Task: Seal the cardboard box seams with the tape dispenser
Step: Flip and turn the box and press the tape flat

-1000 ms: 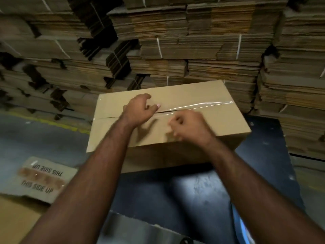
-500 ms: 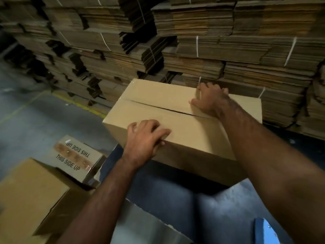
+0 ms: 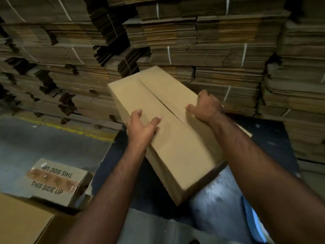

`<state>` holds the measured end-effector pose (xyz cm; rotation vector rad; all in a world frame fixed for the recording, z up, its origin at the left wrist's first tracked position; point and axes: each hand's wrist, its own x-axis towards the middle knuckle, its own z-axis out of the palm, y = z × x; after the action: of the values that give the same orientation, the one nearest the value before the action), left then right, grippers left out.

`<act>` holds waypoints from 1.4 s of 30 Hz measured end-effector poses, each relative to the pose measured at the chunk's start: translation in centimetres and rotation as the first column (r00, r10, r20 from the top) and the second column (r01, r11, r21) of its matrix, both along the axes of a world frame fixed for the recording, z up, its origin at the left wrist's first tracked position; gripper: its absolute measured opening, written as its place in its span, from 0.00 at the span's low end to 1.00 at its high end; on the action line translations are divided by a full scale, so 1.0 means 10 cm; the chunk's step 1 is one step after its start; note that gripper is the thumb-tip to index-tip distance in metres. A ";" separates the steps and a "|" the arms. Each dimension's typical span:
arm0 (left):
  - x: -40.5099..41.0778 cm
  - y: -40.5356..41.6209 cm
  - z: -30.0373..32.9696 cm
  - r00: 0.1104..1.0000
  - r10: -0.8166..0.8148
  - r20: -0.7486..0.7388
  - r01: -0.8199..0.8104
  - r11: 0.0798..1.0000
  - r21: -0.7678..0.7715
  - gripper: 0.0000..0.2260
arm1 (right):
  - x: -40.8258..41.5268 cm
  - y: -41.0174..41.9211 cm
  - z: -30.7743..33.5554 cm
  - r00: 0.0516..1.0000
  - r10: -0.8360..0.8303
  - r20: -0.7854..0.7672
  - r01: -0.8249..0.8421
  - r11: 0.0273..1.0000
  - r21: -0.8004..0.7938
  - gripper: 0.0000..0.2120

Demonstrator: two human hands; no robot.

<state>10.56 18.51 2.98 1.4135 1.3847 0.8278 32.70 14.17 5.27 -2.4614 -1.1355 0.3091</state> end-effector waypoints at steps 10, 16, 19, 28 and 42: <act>0.35 -0.03 -0.02 0.838 -0.545 -0.020 0.538 0.832 -0.139 0.19 | -0.40 -1.70 -0.23 0.928 -0.236 -0.288 0.242 0.970 -0.015 0.32; -0.31 -0.78 -0.09 0.649 -0.600 -0.468 0.734 0.655 0.178 0.28 | -1.09 -2.46 -0.33 0.975 -0.145 -0.167 0.138 0.989 -0.056 0.35; -0.91 -1.29 -0.21 0.578 -0.634 -0.513 0.803 0.556 0.217 0.32 | -1.47 -2.73 -0.44 0.997 -0.009 -0.076 0.000 0.994 -0.113 0.42; -1.11 -1.35 -0.43 0.496 -0.522 -0.694 0.861 0.401 0.314 0.33 | -1.75 -2.81 -0.58 0.999 -0.014 0.032 0.018 0.989 -0.146 0.54; -0.35 -1.41 -0.44 0.501 -0.401 -0.767 0.811 0.526 0.255 0.24 | -0.97 -2.52 -0.55 1.000 -0.009 -0.014 0.006 0.984 -0.177 0.45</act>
<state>7.11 4.40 -1.40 2.7086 0.8471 0.2307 23.00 -11.07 -0.19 -2.6114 -1.1362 0.4433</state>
